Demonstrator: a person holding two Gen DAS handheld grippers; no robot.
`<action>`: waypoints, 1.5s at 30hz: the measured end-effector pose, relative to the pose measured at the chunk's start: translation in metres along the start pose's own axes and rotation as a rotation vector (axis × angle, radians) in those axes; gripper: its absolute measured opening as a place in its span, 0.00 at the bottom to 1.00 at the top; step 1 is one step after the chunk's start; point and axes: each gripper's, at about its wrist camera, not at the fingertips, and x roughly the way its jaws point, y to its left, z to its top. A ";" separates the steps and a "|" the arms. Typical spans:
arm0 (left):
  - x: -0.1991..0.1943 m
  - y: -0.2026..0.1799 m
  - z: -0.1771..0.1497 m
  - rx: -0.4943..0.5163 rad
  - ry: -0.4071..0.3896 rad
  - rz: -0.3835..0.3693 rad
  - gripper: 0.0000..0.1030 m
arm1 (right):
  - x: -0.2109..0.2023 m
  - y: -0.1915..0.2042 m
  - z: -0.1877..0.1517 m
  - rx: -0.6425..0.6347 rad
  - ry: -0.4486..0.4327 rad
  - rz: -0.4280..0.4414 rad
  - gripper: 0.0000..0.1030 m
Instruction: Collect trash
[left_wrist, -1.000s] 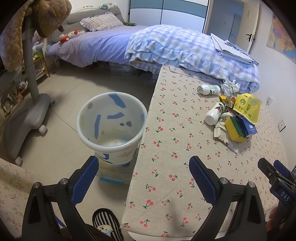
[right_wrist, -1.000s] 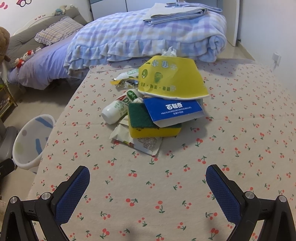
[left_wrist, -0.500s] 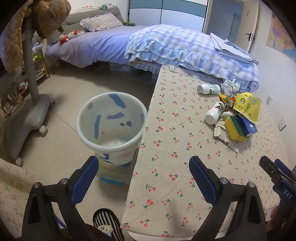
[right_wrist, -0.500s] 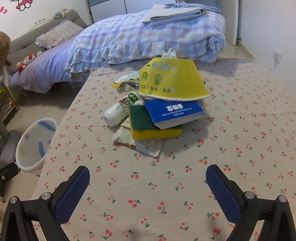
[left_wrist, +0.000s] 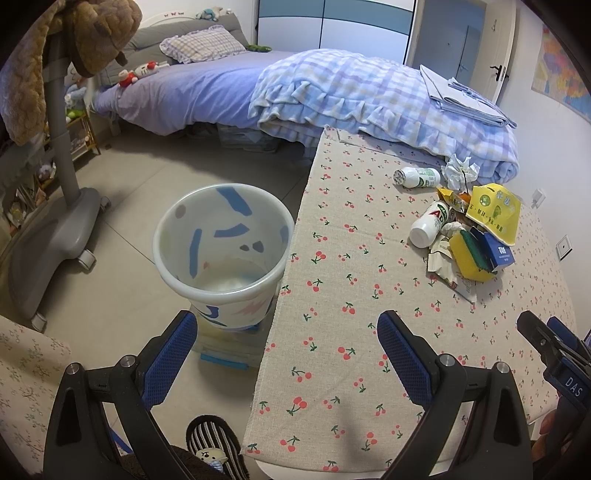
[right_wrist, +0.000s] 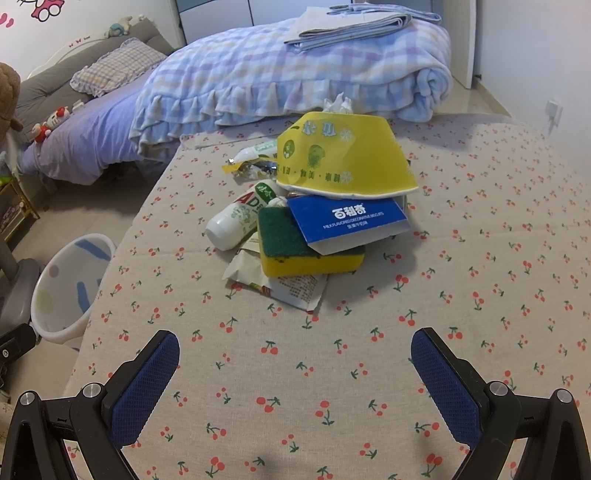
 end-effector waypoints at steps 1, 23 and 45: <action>0.000 0.000 0.000 0.000 0.000 0.000 0.96 | 0.000 -0.001 0.000 0.000 0.000 0.000 1.00; 0.004 0.000 0.012 -0.020 0.026 -0.018 0.96 | 0.000 -0.006 0.013 0.024 0.022 0.002 1.00; 0.060 -0.061 0.096 0.018 0.166 -0.144 0.96 | 0.044 -0.077 0.125 0.020 0.135 0.082 1.00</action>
